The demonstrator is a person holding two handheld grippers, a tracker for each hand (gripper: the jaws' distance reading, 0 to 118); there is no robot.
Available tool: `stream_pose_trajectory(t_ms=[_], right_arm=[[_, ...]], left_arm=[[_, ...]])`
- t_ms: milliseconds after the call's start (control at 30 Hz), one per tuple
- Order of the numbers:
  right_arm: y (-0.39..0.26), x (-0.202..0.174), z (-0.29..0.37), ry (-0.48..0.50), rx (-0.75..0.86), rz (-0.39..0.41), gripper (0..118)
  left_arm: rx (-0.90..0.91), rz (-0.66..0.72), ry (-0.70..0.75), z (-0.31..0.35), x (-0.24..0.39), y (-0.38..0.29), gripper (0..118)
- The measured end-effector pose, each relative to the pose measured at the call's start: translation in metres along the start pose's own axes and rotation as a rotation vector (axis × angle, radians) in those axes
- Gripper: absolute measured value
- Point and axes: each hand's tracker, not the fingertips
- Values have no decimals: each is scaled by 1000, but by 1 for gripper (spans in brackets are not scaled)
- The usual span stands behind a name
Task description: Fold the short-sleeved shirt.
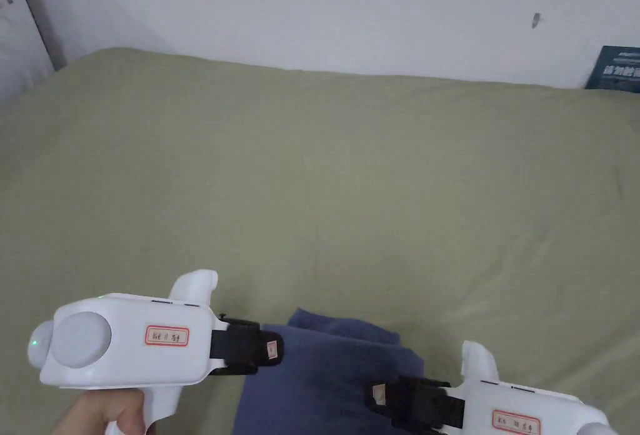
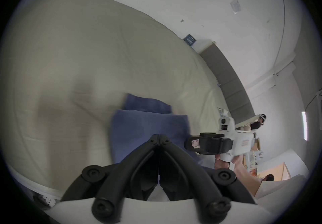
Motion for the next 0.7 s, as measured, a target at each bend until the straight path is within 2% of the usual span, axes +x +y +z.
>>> stream_pose_trajectory(t_ms=[100, 167, 200, 233, 267, 300, 333, 500, 633, 667, 700], right_arm=[[-3, 46, -14, 9, -58, -95, 2], [-4, 74, -10, 200, -36, -251, 2], [-3, 79, -8, 214, -30, -300, 2], [-5, 78, -6, 208, -24, -279, 2], [-4, 76, -6, 197, -29, -241, 2], [-4, 74, -6, 190, -35, -227, 2], [-3, 74, -6, 191, -34, -227, 2], [-3, 69, -7, 200, -45, -241, 2], [-2, 60, -7, 177, -50, -235, 2], [-1, 56, -6, 164, -46, -225, 2], [0, 52, -4, 138, -43, -207, 2]], left_arm=[[-4, 46, 31, 2, -29, 4, 0], [-21, 57, 18, 0, -43, 4, 0], [-35, 57, 2, -3, -48, 4, 0], [-57, 47, -18, -6, -50, 5, 13], [-82, 32, -46, -12, -53, 5, 59], [-103, 27, -57, -20, -55, 5, 99], [-119, 34, -73, -24, -58, 4, 118], [-203, 101, -255, -70, -63, 4, 117], [-215, 80, -282, -99, -57, 4, 113], [-210, 92, -288, -97, -58, 8, 87], [-198, 96, -270, -94, -62, 13, 36]])
